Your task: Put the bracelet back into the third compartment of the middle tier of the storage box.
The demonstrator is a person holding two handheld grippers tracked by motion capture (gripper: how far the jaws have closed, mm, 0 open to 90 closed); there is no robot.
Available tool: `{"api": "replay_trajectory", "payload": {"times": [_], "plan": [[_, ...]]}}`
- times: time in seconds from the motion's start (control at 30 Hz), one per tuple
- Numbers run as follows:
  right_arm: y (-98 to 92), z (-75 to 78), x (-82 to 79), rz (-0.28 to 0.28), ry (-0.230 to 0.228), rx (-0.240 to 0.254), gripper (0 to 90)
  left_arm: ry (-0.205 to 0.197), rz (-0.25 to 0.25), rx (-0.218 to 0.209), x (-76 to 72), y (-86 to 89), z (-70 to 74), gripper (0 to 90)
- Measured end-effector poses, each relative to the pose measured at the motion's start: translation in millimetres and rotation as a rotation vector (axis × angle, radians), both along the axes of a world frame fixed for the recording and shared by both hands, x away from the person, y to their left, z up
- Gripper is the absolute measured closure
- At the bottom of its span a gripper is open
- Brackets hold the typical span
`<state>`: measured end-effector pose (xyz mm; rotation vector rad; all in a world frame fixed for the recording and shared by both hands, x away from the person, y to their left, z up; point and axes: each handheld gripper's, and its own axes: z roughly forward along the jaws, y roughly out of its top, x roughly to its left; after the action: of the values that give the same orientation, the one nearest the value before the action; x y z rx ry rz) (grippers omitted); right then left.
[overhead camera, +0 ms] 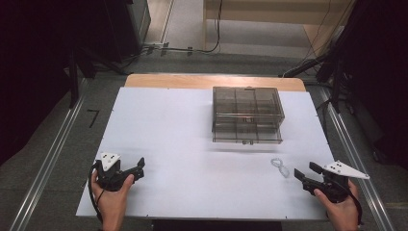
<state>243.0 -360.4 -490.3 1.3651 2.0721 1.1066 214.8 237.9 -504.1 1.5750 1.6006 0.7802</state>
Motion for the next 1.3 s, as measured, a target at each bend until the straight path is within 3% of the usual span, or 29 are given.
{"api": "replay_trajectory", "payload": {"times": [1.3], "plan": [[14.8,-2.6,9.6,0.056,0.037,-0.024,31.2,0.000,-0.010,0.005,-0.3,-1.7,0.3,4.1]]}}
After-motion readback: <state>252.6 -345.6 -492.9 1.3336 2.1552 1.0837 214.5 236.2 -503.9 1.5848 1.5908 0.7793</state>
